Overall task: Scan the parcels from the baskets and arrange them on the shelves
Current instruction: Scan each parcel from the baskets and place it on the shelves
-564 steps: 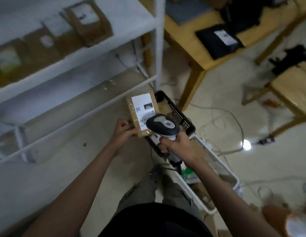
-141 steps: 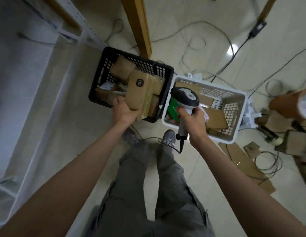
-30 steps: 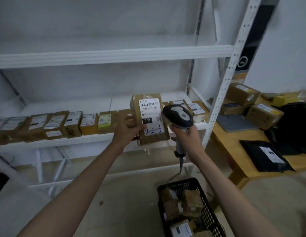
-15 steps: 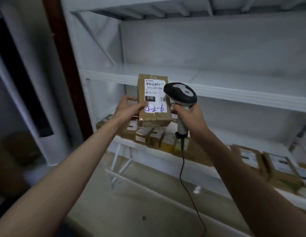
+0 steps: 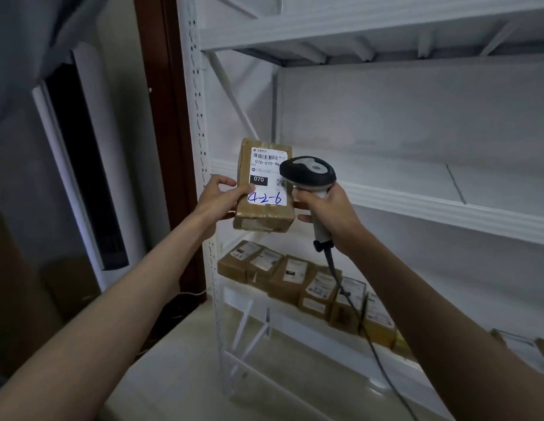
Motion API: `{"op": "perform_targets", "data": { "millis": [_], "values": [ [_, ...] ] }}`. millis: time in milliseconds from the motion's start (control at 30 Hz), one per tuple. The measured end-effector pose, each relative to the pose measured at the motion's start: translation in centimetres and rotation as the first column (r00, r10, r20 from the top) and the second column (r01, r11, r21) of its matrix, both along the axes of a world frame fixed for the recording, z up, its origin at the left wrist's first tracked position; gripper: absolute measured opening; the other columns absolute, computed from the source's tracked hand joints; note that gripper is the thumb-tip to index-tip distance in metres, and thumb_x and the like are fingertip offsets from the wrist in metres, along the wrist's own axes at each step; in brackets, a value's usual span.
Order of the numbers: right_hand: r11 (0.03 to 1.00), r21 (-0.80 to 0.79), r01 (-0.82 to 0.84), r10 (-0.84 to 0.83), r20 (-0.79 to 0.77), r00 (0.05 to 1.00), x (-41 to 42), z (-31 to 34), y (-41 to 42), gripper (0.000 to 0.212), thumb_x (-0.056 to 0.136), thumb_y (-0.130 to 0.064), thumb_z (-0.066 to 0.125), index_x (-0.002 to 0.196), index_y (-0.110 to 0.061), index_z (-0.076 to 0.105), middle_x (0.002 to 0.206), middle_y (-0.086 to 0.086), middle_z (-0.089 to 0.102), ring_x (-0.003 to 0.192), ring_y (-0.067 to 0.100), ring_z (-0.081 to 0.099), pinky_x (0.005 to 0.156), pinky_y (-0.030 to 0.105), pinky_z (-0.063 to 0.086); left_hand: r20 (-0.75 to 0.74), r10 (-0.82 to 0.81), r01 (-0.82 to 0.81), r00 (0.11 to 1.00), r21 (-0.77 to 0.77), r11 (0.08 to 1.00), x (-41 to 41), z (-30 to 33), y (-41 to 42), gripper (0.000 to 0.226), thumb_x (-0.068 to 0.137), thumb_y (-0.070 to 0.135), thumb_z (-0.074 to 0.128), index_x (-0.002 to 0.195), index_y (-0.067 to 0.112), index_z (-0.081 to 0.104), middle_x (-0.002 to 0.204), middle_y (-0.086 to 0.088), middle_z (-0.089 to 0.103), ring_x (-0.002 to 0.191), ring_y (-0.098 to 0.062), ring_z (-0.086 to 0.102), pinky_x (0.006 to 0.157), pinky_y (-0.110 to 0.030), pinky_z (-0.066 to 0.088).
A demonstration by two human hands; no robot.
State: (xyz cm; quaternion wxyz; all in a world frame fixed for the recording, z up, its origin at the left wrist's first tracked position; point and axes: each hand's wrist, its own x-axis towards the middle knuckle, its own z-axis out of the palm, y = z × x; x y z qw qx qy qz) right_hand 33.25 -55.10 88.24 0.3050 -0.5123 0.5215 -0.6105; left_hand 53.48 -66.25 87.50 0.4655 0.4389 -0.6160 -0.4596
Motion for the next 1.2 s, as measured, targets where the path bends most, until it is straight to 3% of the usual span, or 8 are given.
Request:
{"op": "perform_targets", "data": {
  "millis": [167,333,500,700,833,967,1067,1200],
  "values": [
    [0.998,0.06,0.023,-0.02,-0.056,0.998,-0.2,-0.1,-5.0,0.045,0.092,-0.013,0.072,0.133,-0.017,0.054,0.117,0.005,0.072,0.098,0.02,0.075,0.085,0.04,0.062,0.006,-0.045,0.044,0.999,0.04,0.998,0.7,-0.1,-6.4,0.05,0.081,0.043,0.08,0.117,0.02,0.054,0.087,0.008,0.077,0.065,-0.002,0.072,0.057,-0.022,0.05],
    [0.993,0.067,0.1,-0.098,-0.031,0.995,-1.6,-0.8,-7.0,0.043,0.094,-0.012,0.07,0.134,-0.012,0.055,0.119,0.009,0.072,0.097,0.022,0.075,0.084,0.04,0.062,0.007,-0.105,0.104,0.994,0.081,0.991,-1.5,-0.5,-10.2,0.041,0.084,0.045,0.074,0.113,0.025,0.052,0.076,0.015,0.076,0.063,0.0,0.07,0.06,-0.026,0.049],
    [0.998,0.044,0.05,-0.05,-0.011,0.999,-2.9,-0.7,-7.9,0.044,0.094,-0.012,0.07,0.136,-0.014,0.055,0.121,0.008,0.072,0.103,0.022,0.073,0.083,0.037,0.063,-0.017,-0.148,0.149,0.989,0.077,0.986,-4.6,0.3,-12.2,0.033,0.09,0.047,0.067,0.107,0.027,0.047,0.072,0.015,0.075,0.075,-0.009,0.067,0.063,-0.031,0.049],
    [1.0,0.01,0.013,-0.013,0.02,1.0,-4.1,-0.6,-9.2,0.048,0.094,-0.011,0.07,0.139,-0.014,0.053,0.127,0.007,0.07,0.113,0.021,0.07,0.089,0.039,0.06,0.051,-0.114,0.114,0.992,-0.002,0.993,-7.7,2.6,-13.2,0.025,0.096,0.043,0.06,0.106,0.023,0.048,0.103,-0.001,0.072,0.079,-0.014,0.064,0.07,-0.033,0.051],
    [0.999,-0.011,0.033,-0.032,0.067,0.997,-5.8,-0.2,-9.6,0.045,0.094,-0.01,0.07,0.137,-0.012,0.056,0.123,0.009,0.071,0.111,0.022,0.07,0.088,0.038,0.061,0.101,-0.158,0.166,0.982,-0.072,0.984,-8.9,3.4,-12.3,0.076,0.066,0.069,0.077,0.124,0.022,0.062,0.127,-0.003,0.062,0.1,-0.015,0.068,0.079,-0.033,0.056],
    [0.998,-0.046,0.05,-0.046,0.08,0.996,-7.1,0.1,-9.8,0.041,0.094,-0.008,0.069,0.134,-0.01,0.06,0.118,0.009,0.073,0.106,0.02,0.072,0.085,0.035,0.062,0.261,-0.117,0.198,0.958,-0.314,0.929,-10.2,2.3,-10.6,0.122,0.044,0.068,0.088,0.148,0.029,0.037,0.139,0.003,0.039,0.128,-0.018,0.048,0.107,-0.04,0.048],
    [0.998,-0.049,0.04,-0.036,0.078,0.996,-7.8,0.0,-9.8,0.042,0.093,-0.009,0.069,0.134,-0.01,0.059,0.119,0.01,0.073,0.109,0.021,0.071,0.084,0.035,0.063,0.352,0.002,0.173,0.936,-0.465,0.868,-11.7,1.1,-10.1,0.124,0.046,0.058,0.094,0.149,0.029,0.03,0.138,-0.001,0.04,0.128,-0.02,0.047,0.103,-0.036,0.046],
    [0.997,-0.061,0.05,-0.047,0.057,0.997,-8.4,-0.4,-10.0,0.046,0.092,-0.011,0.072,0.136,-0.013,0.057,0.12,0.007,0.071,0.108,0.022,0.07,0.082,0.033,0.062,0.396,0.181,0.058,0.9,-0.522,0.851,-13.3,0.4,-10.3,0.111,0.054,0.066,0.084,0.146,0.031,0.034,0.132,-0.003,0.032,0.127,-0.024,0.041,0.089,-0.032,0.043]
  ]
}}
